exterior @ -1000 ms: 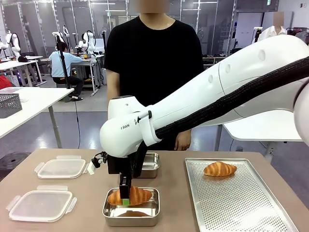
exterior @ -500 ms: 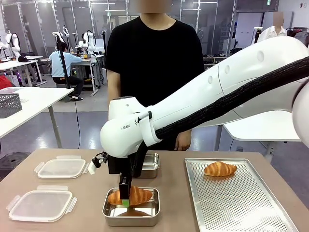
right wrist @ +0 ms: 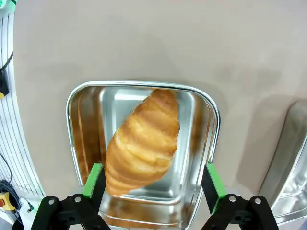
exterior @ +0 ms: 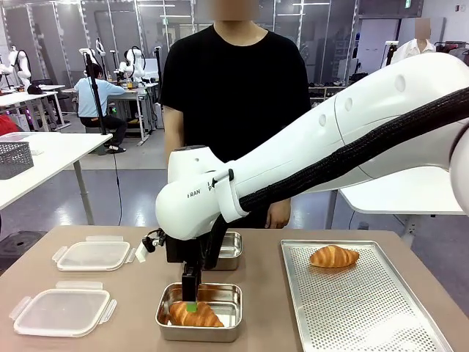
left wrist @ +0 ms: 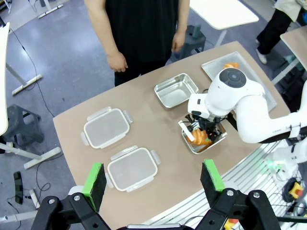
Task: Place the bread into the airtight container.
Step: Pick up a Butter Roll and place it into an empty Airtight Container.
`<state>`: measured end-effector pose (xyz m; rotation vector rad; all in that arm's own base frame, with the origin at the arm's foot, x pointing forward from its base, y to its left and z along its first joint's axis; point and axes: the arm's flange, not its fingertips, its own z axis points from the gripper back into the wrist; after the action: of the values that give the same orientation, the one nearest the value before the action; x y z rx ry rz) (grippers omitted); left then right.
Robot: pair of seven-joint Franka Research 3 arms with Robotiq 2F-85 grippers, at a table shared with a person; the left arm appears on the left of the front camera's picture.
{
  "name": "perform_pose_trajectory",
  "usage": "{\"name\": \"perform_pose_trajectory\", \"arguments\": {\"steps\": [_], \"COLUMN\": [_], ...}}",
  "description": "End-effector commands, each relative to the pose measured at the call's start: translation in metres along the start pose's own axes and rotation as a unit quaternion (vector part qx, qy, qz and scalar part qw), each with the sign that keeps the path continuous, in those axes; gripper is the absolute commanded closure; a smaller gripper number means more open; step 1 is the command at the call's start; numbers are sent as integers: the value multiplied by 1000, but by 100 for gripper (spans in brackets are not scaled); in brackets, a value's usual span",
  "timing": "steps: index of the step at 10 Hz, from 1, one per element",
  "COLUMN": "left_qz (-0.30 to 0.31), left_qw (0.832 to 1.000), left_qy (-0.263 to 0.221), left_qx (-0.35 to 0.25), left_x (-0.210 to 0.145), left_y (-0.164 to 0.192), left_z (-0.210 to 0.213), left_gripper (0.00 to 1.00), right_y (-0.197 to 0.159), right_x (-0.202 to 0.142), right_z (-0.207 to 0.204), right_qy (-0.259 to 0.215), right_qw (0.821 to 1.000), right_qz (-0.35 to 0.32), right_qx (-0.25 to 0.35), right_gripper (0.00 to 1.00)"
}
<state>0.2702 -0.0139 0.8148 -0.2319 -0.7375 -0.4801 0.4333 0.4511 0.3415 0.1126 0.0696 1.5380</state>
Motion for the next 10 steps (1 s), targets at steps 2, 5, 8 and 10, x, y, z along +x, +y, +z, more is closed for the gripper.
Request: {"name": "perform_pose_trajectory", "arguments": {"steps": [2,5,8,10], "left_qz": [2,2,2,2], "left_qw": [1000,1000,1000,1000], "left_qy": [-1,-1,-1,-1], "left_qx": [-1,-1,-1,-1], "left_x": [0,0,0,0], "left_y": [-1,-1,-1,-1], "left_z": [2,2,2,2], "left_gripper": [0,0,0,0], "right_y": [0,0,0,0], "right_x": [3,3,3,3], "right_z": [1,1,1,1], "right_qy": [-1,-1,-1,-1], "right_qw": [1000,1000,1000,1000], "right_qz": [1,1,1,1], "right_qx": [1,1,1,1], "right_gripper": [0,0,0,0]}}
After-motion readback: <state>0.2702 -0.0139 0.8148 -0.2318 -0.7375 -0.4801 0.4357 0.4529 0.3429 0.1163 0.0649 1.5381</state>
